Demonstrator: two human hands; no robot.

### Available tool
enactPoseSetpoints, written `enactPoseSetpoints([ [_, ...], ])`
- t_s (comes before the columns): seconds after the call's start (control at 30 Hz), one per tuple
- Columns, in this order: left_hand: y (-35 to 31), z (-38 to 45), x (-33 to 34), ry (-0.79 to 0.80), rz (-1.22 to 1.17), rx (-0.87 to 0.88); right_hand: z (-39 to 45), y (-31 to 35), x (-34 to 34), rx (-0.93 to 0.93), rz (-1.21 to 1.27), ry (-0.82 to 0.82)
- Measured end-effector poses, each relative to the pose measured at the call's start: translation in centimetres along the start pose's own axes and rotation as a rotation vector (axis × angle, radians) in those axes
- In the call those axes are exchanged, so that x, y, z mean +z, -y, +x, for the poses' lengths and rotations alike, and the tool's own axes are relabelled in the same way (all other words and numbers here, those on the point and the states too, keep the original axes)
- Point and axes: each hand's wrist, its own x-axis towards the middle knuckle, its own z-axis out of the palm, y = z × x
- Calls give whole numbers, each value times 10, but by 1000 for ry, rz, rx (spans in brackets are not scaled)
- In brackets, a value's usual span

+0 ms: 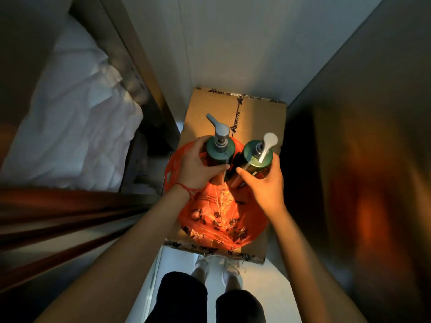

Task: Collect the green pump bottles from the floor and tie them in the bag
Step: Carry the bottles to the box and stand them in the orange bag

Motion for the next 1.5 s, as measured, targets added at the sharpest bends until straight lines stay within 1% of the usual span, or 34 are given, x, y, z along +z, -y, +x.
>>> enactPoseSetpoints([
  [0.27,8,5,5,38,9,-5,4,-14,4,11,-75,37],
  [0.4,9,4,3,56,20,-3,3,-17,3,31,-78,54],
  [0.53,10,2,3,66,45,-3,-1,-14,2,11,-66,55],
  [0.9,4,-6,-1,20,84,29,-5,-5,3,-65,-50,26],
  [1.1,1,-7,-3,28,107,32,-7,-3,2,-71,-40,18],
  [1.37,6,-8,-4,6,108,52,-10,-5,-2,-72,-39,46],
  [1.5,5,-7,-4,16,110,30,-11,-4,-2,-80,-48,47],
])
